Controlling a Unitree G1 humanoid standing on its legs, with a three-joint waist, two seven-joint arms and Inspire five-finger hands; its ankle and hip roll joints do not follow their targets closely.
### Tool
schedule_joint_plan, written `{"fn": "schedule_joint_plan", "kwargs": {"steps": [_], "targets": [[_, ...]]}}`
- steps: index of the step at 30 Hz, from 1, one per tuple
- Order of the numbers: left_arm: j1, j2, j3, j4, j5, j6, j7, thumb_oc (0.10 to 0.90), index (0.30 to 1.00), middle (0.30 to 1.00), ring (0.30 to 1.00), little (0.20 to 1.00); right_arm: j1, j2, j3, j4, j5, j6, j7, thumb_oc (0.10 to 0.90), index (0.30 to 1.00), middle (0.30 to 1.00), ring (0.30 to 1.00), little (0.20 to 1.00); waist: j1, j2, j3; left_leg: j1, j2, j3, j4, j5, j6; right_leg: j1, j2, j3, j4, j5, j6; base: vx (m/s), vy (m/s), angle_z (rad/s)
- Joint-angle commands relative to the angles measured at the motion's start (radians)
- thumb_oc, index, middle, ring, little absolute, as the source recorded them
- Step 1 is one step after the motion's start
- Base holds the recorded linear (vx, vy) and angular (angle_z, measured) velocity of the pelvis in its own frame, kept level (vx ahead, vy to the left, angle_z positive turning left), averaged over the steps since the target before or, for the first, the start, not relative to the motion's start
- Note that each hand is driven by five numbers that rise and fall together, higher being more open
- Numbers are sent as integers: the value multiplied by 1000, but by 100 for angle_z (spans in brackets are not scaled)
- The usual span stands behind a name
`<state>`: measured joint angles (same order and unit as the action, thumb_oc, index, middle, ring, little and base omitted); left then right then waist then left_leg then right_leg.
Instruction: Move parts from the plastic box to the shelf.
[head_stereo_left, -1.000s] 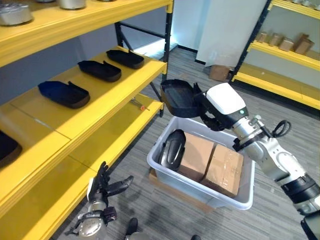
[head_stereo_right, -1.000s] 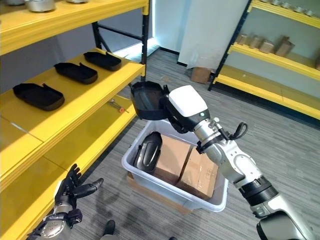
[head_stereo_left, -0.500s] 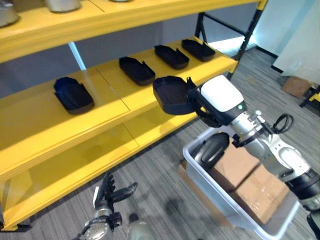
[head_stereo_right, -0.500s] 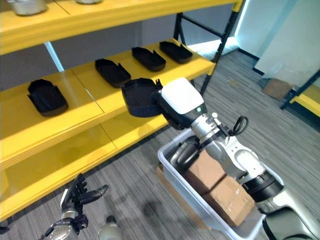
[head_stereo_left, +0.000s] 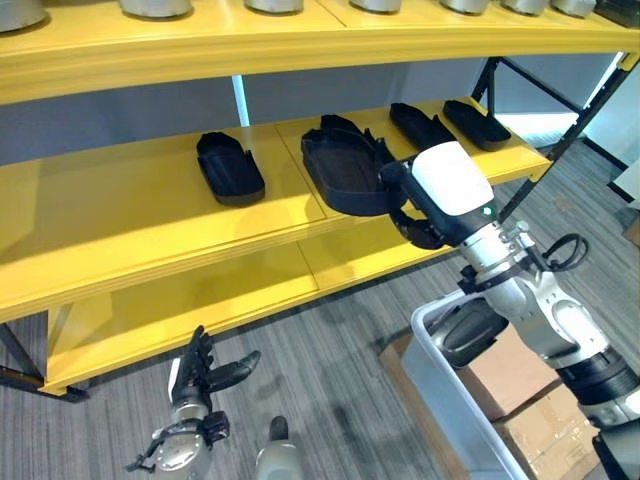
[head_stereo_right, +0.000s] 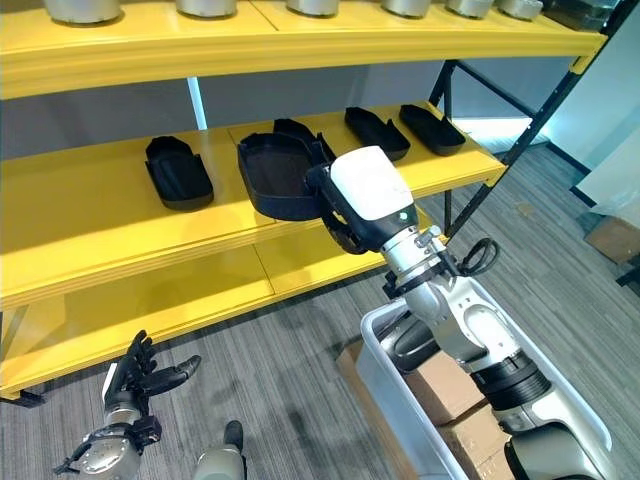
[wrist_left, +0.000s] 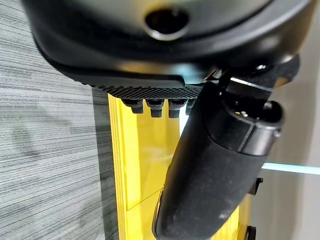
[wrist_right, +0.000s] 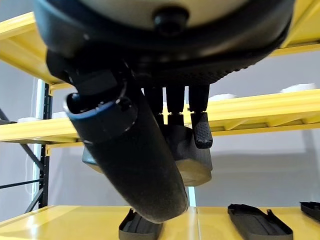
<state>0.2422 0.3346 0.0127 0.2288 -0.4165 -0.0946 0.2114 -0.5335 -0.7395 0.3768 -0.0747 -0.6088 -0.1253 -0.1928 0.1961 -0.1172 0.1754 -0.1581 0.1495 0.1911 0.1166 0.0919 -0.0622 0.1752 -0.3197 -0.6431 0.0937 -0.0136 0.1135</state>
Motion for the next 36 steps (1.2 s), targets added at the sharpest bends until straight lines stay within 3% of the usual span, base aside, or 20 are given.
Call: {"fn": "schedule_joint_plan", "kwargs": {"steps": [1,4,7,11,16,18,22,23,24,27,28,36], "targets": [[-27,29,-13,-102,65,-101,0,900,1000,1000,1000,1000,-80,-6,-119,-78,8,-10,-84,400,300,300,300,300,16,12,-106,97,80,-63,-39,-81,-40,-70,-17,7,36,51,74,28,120,24],[-23,34,-13,-110,71,-102,0,900,1000,1000,1000,1000,-90,-1,-113,-71,2,-9,-87,400,300,300,300,300,22,7,-109,100,60,-68,-44,-94,-28,-73,-24,17,24,67,84,20,93,10],[-22,41,-10,-111,82,-103,3,900,1000,1000,1000,1000,-102,24,-102,-56,-14,0,-83,400,300,300,300,300,31,-7,-111,103,12,-68,-52,-113,0,-75,-61,20,22,114,109,22,186,2],[-24,45,6,-112,109,-105,17,900,1000,1000,1000,1000,-90,41,-105,-57,-50,12,-77,400,300,300,300,300,42,-16,-104,105,-66,-57,-59,-126,47,-85,-147,-3,71,230,127,27,226,10],[-37,55,25,-113,138,-111,42,900,1000,1000,1000,1000,-85,27,-112,-51,-121,32,-90,400,300,300,300,300,35,-13,-100,118,-121,-70,-82,-129,77,-102,-211,3,148,328,143,53,218,35],[-53,75,29,-101,190,-111,64,900,1000,1000,1000,1000,-99,40,-92,-28,-124,30,-89,400,300,300,300,300,14,10,-88,161,-133,-60,-128,-120,95,-150,-213,27,248,316,134,73,313,17],[-53,75,30,-101,191,-111,64,900,1000,1000,1000,1000,-101,40,-90,-27,-124,29,-89,400,300,300,300,300,19,9,-88,163,-133,-55,-133,-119,95,-157,-215,36,254,313,134,40,88,0],[-112,91,-25,-70,196,-107,48,900,1000,1000,1000,1000,-20,-4,-130,-34,-101,13,-86,400,300,300,300,300,-114,45,-57,193,-142,-165,-166,-85,105,-356,128,380,234,87,31,110,182,0],[-116,91,-30,-68,197,-108,49,900,1000,1000,1000,1000,-14,-7,-137,-38,-100,13,-84,400,300,300,300,300,-106,47,-64,183,-138,-161,-168,-77,102,-368,133,381,230,94,24,132,180,118],[-155,85,-68,-51,208,-106,34,900,1000,1000,1000,1000,50,-36,-192,-73,-80,-6,-103,400,300,300,300,300,-175,38,-60,184,-164,-244,-164,-88,95,-412,248,540,97,89,11,74,-48,154],[-166,73,-82,-46,210,-104,21,900,1000,1000,1000,1000,93,-49,-235,-92,-75,-7,-105,400,300,300,300,300,-191,17,-70,178,-188,-282,-162,-84,93,-371,254,589,30,107,12,58,-55,80],[-110,34,-75,-55,215,-93,2,900,1000,1000,1000,1000,150,-49,-276,-125,-52,-29,-90,400,300,300,300,300,-189,21,-141,201,-182,-241,-179,-91,84,-249,256,554,-102,119,4,90,-54,28]]}}
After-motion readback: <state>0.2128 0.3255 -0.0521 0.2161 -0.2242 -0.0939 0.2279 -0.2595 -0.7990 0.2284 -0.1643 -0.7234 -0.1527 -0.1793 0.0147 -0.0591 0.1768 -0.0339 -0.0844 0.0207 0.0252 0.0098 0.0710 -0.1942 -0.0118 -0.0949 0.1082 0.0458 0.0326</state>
